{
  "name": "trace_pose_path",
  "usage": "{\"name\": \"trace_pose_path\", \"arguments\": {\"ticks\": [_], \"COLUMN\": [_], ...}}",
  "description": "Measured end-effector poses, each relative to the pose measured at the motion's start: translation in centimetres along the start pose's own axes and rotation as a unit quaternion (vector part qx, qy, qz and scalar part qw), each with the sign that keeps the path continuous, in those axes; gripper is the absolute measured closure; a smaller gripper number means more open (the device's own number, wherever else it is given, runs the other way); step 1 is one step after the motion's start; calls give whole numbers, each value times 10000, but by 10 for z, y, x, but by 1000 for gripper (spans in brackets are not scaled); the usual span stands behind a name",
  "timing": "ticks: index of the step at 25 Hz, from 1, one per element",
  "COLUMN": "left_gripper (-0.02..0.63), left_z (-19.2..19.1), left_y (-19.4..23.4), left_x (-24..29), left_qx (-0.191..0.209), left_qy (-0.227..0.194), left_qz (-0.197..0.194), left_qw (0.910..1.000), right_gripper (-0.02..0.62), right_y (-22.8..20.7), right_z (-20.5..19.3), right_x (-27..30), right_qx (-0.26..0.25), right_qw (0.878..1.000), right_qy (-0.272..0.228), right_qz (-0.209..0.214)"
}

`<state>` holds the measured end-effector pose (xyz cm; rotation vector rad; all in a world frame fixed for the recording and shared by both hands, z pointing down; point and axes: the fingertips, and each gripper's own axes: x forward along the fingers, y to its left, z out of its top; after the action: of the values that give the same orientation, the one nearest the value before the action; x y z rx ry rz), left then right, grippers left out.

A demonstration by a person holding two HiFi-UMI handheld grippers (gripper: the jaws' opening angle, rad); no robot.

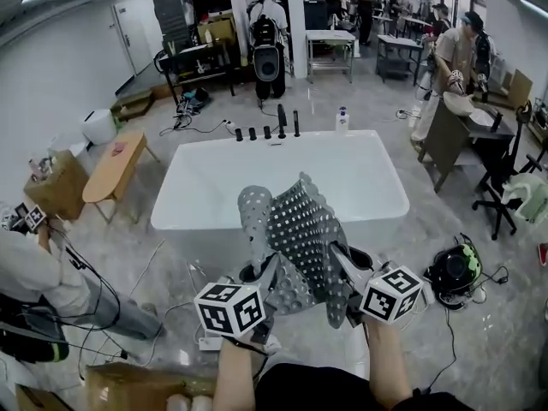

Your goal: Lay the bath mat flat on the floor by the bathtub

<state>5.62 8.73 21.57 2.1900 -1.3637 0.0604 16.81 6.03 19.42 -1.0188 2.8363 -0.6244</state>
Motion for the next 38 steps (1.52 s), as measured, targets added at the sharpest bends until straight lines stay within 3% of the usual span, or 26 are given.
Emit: {"name": "trace_pose_path", "arguments": {"ticks": [8, 17, 21, 29, 38], "left_gripper": [583, 583, 583, 583, 583], "left_z": [28, 24, 22, 7, 18], "left_y": [87, 136, 155, 164, 166], "left_x": [7, 29, 40, 62, 86], "left_qx": [-24, -386, -417, -477, -291], "left_qy": [254, 387, 462, 907, 1043], "left_qz": [-50, -414, -381, -361, 4], "left_qw": [9997, 9976, 9973, 9941, 9941], "right_gripper": [577, 577, 577, 577, 577], "right_y": [8, -13, -20, -52, -91], "right_z": [-5, -22, -27, -52, -37], "right_x": [86, 134, 147, 146, 163], "right_qx": [86, 209, 279, 661, 810], "right_qw": [9993, 9959, 9952, 9896, 9925], "right_qy": [72, 354, 368, 560, 512], "right_qz": [-349, -800, -868, -1151, -764]}}
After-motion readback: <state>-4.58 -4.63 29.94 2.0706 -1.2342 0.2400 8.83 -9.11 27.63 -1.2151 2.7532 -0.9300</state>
